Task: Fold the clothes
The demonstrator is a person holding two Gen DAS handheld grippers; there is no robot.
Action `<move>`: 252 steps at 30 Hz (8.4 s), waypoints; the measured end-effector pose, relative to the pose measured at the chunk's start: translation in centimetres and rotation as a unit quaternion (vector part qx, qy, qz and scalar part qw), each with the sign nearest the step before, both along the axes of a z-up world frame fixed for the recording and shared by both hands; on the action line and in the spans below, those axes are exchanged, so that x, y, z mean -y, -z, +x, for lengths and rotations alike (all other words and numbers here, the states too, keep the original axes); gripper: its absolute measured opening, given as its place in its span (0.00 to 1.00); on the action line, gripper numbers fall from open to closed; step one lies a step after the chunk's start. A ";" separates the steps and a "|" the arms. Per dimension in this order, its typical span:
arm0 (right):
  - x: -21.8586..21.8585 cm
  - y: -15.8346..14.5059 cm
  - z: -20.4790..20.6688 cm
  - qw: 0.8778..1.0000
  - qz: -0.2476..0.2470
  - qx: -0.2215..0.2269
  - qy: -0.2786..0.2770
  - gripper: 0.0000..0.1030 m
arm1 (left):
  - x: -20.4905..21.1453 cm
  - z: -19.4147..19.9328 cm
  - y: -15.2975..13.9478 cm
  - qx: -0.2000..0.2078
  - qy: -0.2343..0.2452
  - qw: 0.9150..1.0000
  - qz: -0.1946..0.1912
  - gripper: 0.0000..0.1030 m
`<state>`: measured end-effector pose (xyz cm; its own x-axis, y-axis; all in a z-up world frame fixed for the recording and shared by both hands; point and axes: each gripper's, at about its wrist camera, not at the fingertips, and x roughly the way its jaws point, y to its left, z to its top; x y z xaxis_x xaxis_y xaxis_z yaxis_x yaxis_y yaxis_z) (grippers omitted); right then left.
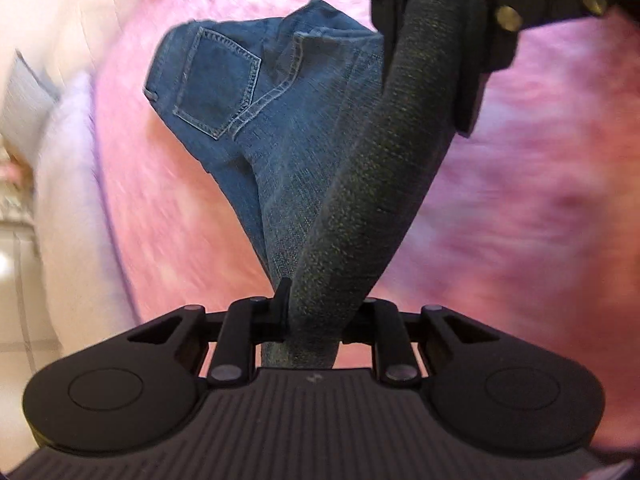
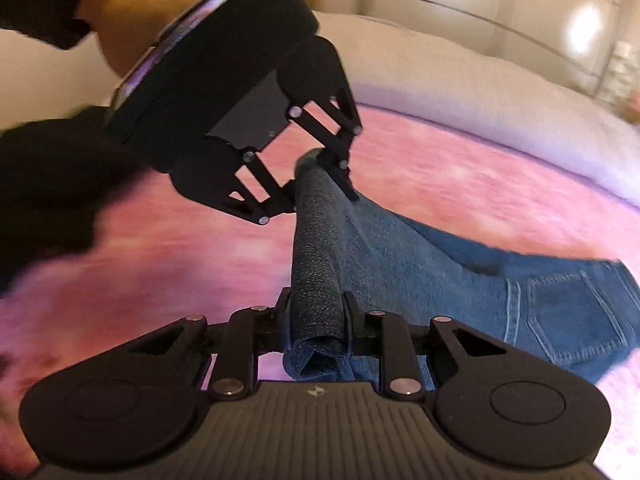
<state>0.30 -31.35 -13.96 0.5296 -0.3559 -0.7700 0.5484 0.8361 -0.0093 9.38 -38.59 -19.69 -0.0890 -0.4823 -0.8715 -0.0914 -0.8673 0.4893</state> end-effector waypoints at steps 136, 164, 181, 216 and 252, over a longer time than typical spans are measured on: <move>9.1 16.3 -46.0 0.590 0.330 0.381 0.631 0.26 | 39.5 -28.5 12.9 -0.225 -0.417 0.795 0.378 0.42; 7.9 15.9 -55.5 0.654 0.238 0.356 0.624 0.34 | 26.0 -25.0 13.2 -0.383 -0.520 0.639 0.418 0.35; -1.4 8.6 -55.6 0.763 0.273 0.258 0.526 0.19 | 1.8 -17.7 12.1 -0.475 -0.558 0.513 0.446 0.33; -14.1 12.3 -46.0 0.957 -0.226 -0.004 0.183 0.34 | -16.5 -32.2 9.8 -0.262 -0.175 0.934 -0.167 0.22; -9.8 17.2 -35.5 0.934 -0.295 -0.200 0.039 0.24 | -9.7 -26.2 4.8 -0.453 -0.315 0.833 0.047 0.18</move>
